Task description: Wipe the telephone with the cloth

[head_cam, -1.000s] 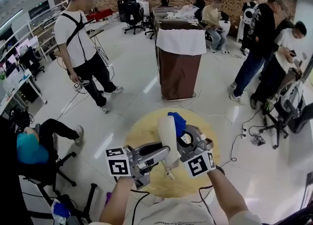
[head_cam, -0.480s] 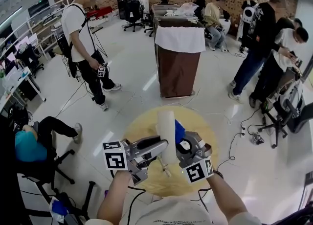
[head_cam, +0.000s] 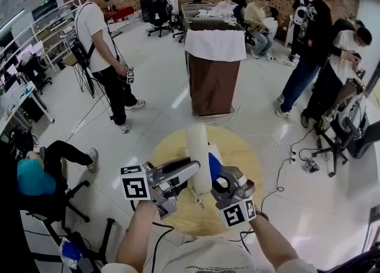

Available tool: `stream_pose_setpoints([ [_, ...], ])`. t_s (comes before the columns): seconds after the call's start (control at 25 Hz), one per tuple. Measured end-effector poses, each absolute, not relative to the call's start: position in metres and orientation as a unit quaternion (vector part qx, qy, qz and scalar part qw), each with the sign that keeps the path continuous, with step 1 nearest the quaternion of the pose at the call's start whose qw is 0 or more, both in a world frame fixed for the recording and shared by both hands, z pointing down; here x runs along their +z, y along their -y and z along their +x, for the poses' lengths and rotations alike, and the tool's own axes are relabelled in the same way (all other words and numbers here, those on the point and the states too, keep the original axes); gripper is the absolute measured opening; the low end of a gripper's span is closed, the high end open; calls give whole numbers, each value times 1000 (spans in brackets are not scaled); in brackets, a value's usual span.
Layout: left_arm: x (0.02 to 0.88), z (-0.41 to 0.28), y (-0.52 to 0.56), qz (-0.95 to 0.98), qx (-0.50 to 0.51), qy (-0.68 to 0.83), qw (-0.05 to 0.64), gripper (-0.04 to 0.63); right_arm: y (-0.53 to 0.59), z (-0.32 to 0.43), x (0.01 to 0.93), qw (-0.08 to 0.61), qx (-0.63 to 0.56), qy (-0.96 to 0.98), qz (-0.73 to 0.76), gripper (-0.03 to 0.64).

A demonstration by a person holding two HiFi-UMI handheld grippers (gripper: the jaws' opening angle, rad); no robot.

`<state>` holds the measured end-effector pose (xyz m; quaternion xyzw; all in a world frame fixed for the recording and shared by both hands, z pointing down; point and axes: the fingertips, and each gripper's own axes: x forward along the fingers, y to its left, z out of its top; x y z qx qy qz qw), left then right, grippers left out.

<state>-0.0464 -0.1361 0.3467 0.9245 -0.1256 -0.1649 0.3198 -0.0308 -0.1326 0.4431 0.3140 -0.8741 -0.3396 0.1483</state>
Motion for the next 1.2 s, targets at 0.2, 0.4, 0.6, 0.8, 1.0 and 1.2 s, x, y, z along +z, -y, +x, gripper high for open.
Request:
stream_pose_setpoints([
  [0.2, 342, -46, 138, 923, -174, 126, 319, 74, 128, -29, 456, 148, -314, 882, 319, 71],
  [0.4, 341, -45, 139, 925, -173, 131, 311, 74, 120, -28, 473, 153, -284, 889, 324, 71],
  [0.6, 340, -45, 142, 924, -175, 135, 311, 74, 110, -27, 492, 160, -253, 897, 326, 71],
  [0.8, 347, -46, 143, 924, -171, 139, 311, 74, 105, -26, 505, 163, -225, 901, 334, 71],
  [1.0, 370, -46, 153, 917, -166, 150, 329, 74, 115, -10, 506, 159, -190, 898, 364, 71],
  [1.2, 419, -49, 165, 902, -155, 171, 364, 74, 121, 6, 513, 164, -163, 893, 386, 71],
])
